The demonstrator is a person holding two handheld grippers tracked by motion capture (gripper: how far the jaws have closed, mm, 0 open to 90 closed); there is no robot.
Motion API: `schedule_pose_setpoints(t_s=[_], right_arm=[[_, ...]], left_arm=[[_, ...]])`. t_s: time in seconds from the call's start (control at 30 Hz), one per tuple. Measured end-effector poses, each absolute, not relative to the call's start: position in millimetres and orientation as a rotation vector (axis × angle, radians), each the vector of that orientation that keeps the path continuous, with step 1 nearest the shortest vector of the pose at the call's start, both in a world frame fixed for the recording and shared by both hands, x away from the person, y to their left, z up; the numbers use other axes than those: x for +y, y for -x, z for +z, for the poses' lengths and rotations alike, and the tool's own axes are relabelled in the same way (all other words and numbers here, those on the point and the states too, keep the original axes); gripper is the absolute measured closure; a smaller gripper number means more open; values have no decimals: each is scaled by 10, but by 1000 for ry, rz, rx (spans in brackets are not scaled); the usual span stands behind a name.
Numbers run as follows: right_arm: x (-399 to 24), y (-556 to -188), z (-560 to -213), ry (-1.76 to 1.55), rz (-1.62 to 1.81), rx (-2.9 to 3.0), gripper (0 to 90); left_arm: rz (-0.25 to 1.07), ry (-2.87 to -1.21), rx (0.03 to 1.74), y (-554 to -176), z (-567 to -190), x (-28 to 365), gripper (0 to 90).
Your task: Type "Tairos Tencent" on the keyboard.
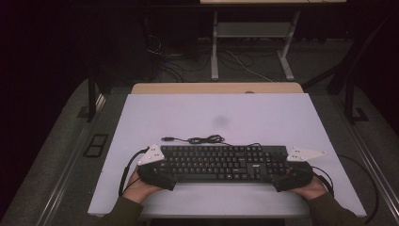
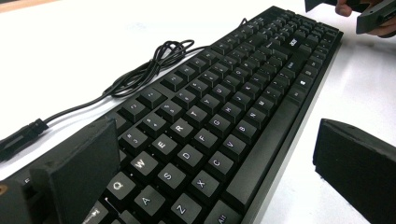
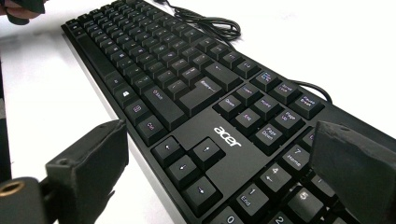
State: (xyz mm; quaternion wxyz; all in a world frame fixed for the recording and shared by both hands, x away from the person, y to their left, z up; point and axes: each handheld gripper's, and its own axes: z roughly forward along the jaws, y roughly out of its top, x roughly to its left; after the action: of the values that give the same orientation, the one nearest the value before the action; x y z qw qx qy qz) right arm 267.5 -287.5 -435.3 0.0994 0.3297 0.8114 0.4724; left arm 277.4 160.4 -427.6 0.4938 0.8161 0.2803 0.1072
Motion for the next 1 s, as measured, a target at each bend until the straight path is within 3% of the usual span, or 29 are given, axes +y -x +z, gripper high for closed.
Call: schedule_pose_setpoints(t_s=[1.0], right_arm=[[-2731, -2737, -4312, -941, 1467, 2395, 47]], left_arm=[[250, -1966, 664, -2780, -4257, 1548, 0]])
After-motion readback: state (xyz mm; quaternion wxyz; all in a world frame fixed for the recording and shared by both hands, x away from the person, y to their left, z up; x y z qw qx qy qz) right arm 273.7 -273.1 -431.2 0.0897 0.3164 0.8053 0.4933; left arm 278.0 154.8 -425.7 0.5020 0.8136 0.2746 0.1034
